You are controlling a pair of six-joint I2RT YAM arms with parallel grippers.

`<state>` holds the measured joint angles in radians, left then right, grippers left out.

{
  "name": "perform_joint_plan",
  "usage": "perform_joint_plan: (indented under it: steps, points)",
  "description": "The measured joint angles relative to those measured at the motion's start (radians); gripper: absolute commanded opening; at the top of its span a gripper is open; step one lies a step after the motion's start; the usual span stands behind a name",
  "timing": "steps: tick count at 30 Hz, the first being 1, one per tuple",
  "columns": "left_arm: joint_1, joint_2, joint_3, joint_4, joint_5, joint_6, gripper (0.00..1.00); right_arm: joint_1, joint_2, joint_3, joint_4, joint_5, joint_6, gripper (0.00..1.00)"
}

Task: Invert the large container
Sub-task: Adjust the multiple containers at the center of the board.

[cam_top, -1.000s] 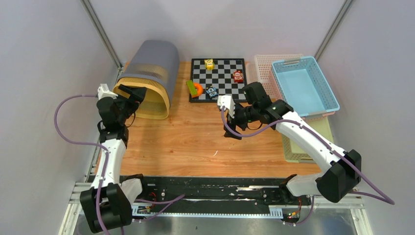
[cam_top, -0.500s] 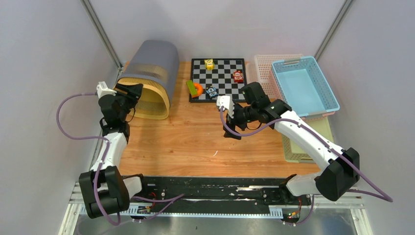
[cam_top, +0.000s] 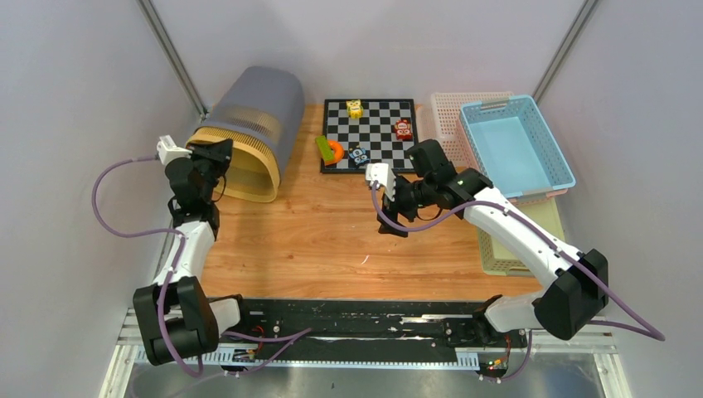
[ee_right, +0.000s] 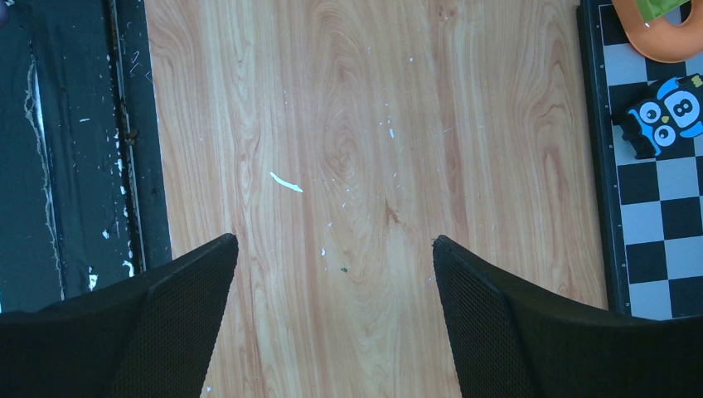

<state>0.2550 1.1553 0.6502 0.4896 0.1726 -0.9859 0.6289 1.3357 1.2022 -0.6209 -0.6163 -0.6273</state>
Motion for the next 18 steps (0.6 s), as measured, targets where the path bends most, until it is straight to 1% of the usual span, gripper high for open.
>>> perform_joint_plan:
  steps: [2, 5, 11, 18]
  points:
    - [0.000, 0.005, 0.001, -0.002, -0.003, -0.015, 0.00, 0.002, 0.003, 0.000, 0.000, 0.000, -0.001, 0.89]
    - [0.002, 0.009, 0.007, -0.002, -0.008, -0.032, 0.00, 0.005, 0.004, 0.000, 0.000, 0.002, -0.002, 0.89]
    - [0.004, 0.003, 0.007, -0.032, -0.011, -0.021, 0.00, 0.008, 0.004, 0.000, 0.000, 0.009, -0.003, 0.89]
    - [0.019, -0.100, 0.007, -0.145, -0.018, -0.023, 0.00, 0.015, 0.005, 0.000, 0.000, 0.015, -0.010, 0.89]
